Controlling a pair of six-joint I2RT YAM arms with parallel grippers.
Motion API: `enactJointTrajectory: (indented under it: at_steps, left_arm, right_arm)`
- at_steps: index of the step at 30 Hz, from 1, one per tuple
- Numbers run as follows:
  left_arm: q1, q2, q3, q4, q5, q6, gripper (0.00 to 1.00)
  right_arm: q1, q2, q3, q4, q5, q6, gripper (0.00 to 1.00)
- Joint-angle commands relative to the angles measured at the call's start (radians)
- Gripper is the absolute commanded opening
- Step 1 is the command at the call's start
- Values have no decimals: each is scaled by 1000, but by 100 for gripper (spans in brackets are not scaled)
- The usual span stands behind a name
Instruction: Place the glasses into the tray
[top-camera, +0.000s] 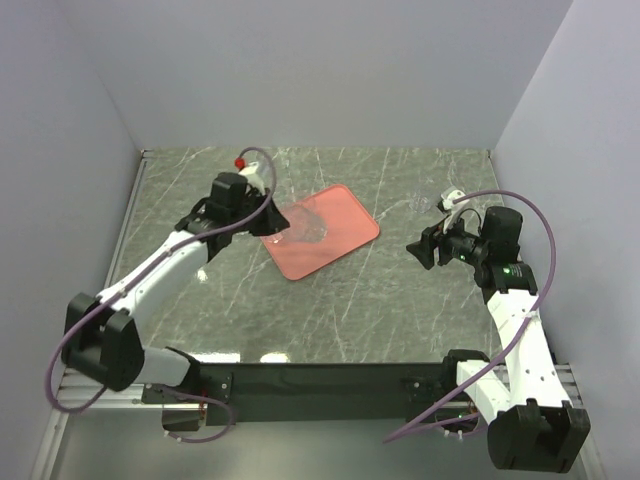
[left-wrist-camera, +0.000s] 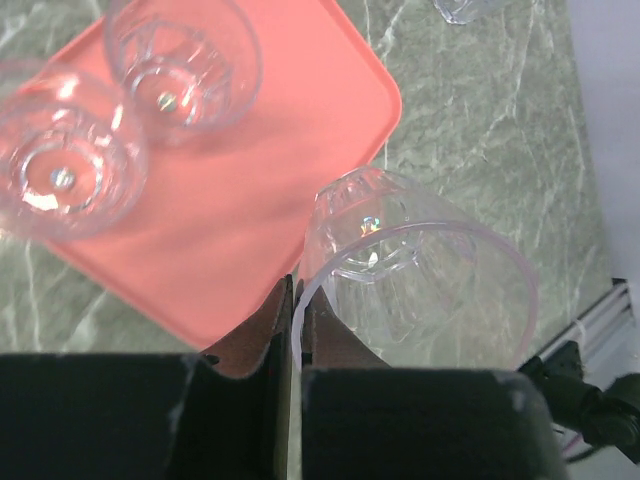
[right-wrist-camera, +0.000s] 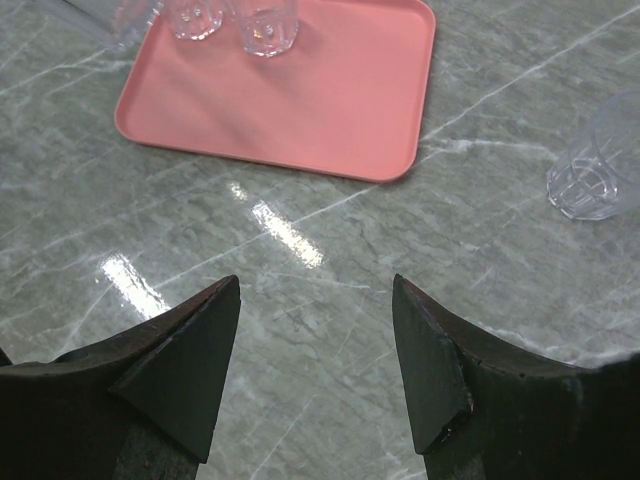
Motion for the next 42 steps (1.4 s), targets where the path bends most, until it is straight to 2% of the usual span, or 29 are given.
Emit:
enactJointTrajectory:
  at_steps: [1, 6, 15, 21, 29, 42]
  left_arm:
    - [-64, 103, 146, 0, -84, 59, 1]
    - [-118, 259, 347, -92, -185, 114, 0]
    - [-170, 560, 707, -228, -260, 205, 1]
    - [-186, 739, 888, -286, -331, 249, 1]
    - [-184, 875, 1067, -326, -418, 269, 3]
    - [-178, 979, 1171, -329, -510, 295, 12]
  right_arm:
    - [-9, -23, -4, 29, -16, -14, 69]
    - [-11, -23, -4, 29, -17, -15, 69]
    - [-12, -27, -2, 27, -28, -14, 69]
    - [-13, -28, -5, 27, -34, -12, 69]
    - [-13, -28, -7, 29, -40, -11, 69]
    - [-13, -30, -8, 27, -33, -12, 69]
